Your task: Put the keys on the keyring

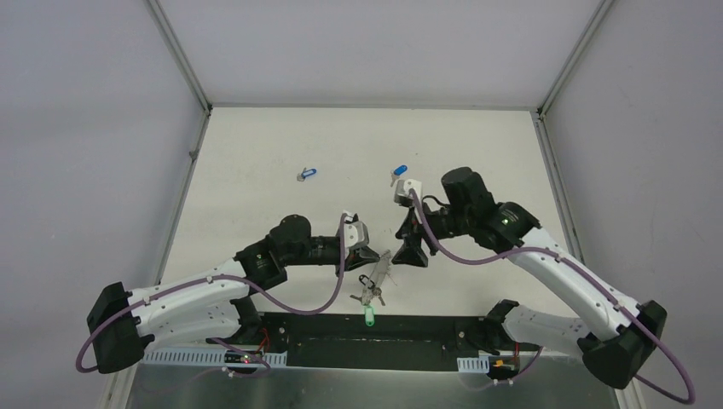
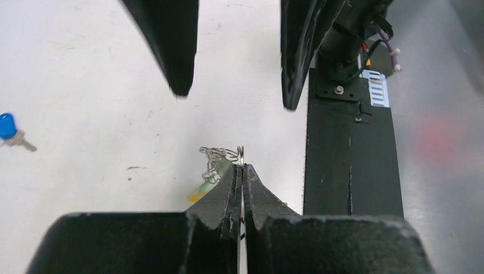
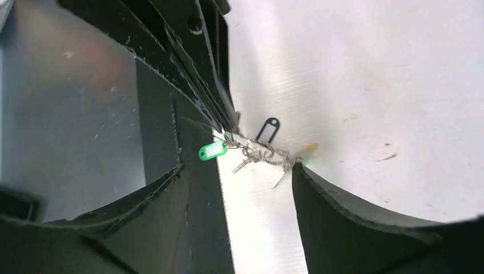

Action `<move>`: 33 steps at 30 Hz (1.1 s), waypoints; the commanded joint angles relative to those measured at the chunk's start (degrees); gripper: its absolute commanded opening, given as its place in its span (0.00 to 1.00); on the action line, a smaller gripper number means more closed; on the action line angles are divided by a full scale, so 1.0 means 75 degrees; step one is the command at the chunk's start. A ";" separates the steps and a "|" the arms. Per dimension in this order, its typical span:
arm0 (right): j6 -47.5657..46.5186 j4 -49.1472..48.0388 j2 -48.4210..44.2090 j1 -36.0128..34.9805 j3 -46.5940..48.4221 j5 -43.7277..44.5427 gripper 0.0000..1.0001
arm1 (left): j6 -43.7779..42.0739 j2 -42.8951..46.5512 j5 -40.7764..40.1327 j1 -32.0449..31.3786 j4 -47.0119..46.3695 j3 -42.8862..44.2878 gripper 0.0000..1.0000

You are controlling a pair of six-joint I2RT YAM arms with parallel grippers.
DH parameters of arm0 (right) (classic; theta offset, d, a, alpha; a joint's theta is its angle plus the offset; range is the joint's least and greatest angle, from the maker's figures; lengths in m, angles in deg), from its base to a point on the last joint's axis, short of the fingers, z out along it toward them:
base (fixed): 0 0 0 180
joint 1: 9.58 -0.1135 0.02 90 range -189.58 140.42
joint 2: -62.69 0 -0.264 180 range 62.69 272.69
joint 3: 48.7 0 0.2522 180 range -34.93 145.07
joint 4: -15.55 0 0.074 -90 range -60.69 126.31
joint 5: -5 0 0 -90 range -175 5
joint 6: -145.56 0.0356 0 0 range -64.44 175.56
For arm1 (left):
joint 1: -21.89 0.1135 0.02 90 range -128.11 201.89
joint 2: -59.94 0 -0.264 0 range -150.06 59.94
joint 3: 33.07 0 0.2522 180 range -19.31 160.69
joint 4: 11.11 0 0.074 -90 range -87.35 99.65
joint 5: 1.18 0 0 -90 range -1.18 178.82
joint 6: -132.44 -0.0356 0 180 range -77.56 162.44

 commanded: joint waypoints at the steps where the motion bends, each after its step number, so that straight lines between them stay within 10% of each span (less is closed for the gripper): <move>1: 0.1044 -0.2014 -0.0935 0.0527 -0.0674 0.0083 0.69 | 0.0911 0.0513 -0.0899 -0.0067 -0.0857 -0.0170 0.00; 16: 0.1840 -0.5147 -0.2060 0.1101 -0.2132 -0.2236 0.64 | 0.1283 0.0919 -0.0286 -0.0065 -0.4988 -0.1635 0.00; 33: 0.2251 -0.6762 -0.1436 0.1077 -0.2515 -0.3549 0.40 | 0.1193 0.0780 0.0257 -0.0070 -0.5188 -0.1400 0.00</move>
